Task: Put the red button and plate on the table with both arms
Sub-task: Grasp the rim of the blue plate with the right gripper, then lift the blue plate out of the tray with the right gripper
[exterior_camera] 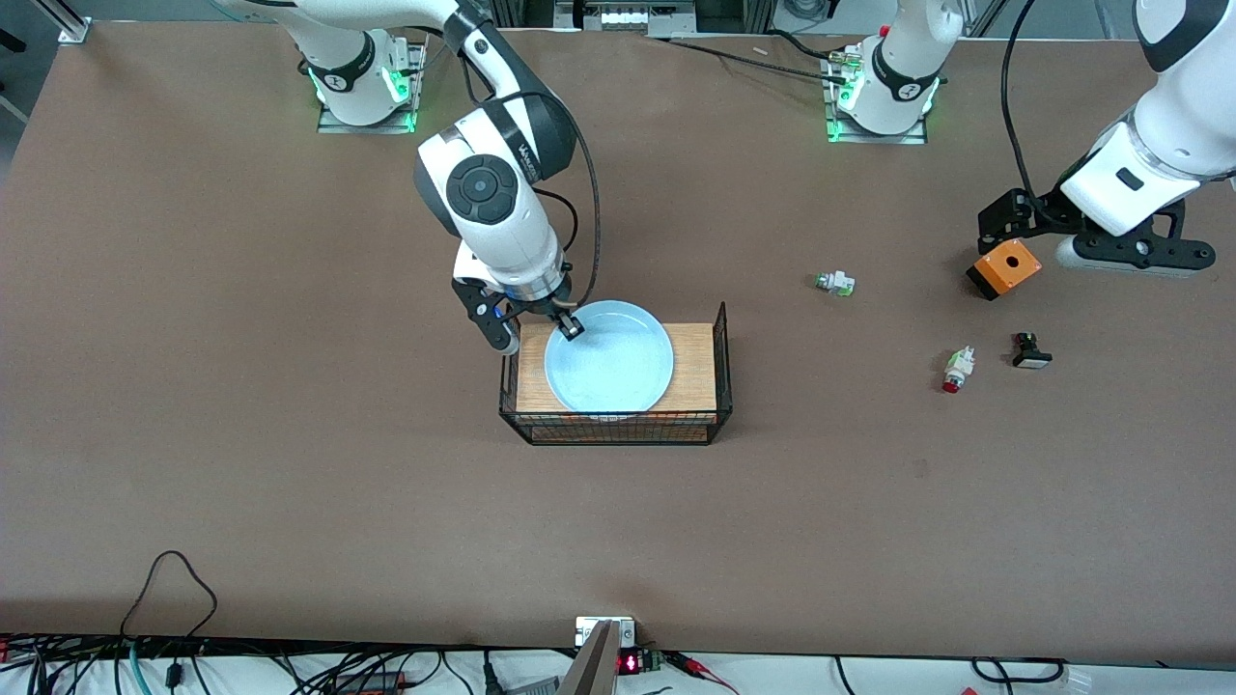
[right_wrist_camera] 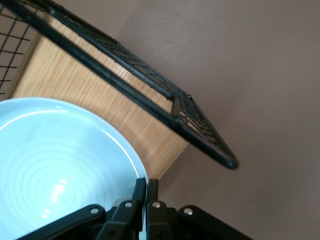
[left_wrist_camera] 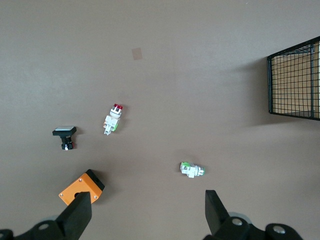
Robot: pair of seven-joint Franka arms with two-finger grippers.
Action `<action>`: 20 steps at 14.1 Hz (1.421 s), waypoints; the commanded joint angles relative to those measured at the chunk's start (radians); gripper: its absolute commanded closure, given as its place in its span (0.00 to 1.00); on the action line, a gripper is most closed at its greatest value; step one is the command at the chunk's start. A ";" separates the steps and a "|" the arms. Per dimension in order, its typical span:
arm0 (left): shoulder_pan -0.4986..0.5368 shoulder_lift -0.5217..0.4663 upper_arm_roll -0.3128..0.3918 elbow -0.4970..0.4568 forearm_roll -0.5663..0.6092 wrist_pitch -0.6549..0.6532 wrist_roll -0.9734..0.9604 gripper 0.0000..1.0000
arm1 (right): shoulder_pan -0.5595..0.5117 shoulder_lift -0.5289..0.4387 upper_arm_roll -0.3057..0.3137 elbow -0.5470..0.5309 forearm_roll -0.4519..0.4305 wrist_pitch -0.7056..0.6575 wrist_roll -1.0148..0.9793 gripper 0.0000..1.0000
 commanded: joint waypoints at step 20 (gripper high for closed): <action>-0.003 0.002 0.001 0.011 -0.005 -0.018 -0.007 0.00 | -0.149 -0.215 -0.027 0.197 0.073 -0.405 -0.276 1.00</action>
